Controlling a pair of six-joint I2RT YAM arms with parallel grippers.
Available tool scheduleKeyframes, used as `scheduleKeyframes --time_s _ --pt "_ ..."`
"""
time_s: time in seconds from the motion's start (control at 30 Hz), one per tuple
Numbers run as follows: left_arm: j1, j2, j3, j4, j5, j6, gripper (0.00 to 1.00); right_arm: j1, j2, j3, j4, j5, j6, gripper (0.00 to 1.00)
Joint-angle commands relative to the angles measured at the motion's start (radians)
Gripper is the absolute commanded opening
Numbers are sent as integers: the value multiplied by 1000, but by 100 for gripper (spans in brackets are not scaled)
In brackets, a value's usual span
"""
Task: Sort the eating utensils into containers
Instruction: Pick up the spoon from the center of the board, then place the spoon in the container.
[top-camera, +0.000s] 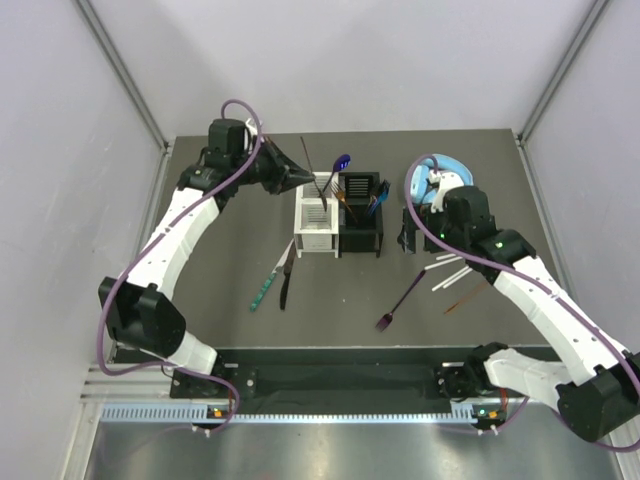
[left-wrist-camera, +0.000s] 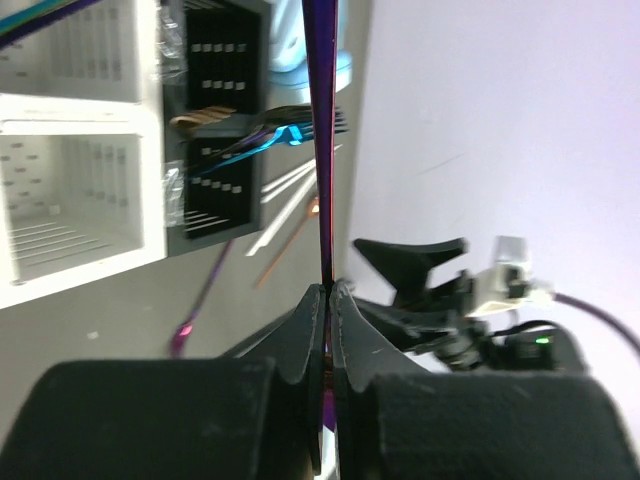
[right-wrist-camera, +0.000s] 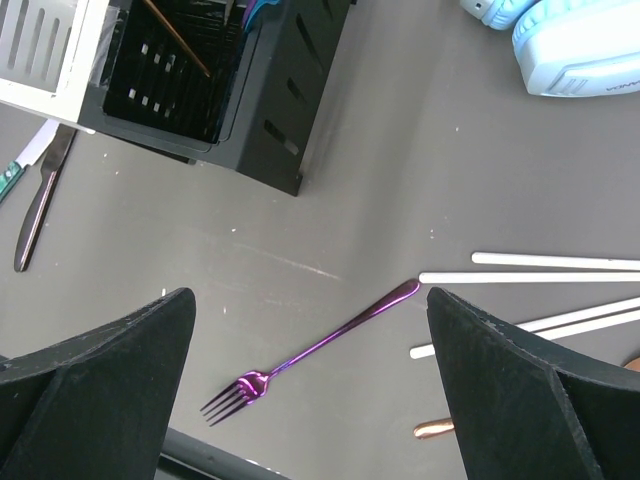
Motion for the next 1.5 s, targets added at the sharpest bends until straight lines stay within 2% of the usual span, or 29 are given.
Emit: scheduleKeyframes --time_s 0.0,0.17,0.3,0.43,0.5,0.7,1.03,1.2,1.47 --pt "4 -5 -40 242 47 -243 0 -12 -22 -5 44 6 9 100" --pt "4 -13 -116 332 -18 -413 0 -12 -39 -18 45 4 14 100" --pt "4 -13 -201 467 -41 -557 0 -14 -51 -28 42 7 12 100" --pt "4 33 -186 507 -43 -632 0 -17 -59 -34 42 6 12 100" --pt "3 67 -189 608 -33 -678 0 -15 -61 -41 41 7 12 100" --pt "-11 98 -256 779 -61 -864 0 -17 -68 -59 47 1 21 100" --pt "-46 79 -353 868 -159 -1066 0 -17 -64 -71 53 -2 43 100" --pt "-104 119 -356 942 -196 -1157 0 -17 -54 -77 52 -36 64 100" --pt "-198 113 -419 968 -289 -1237 0 -17 -88 -88 33 -19 70 100"
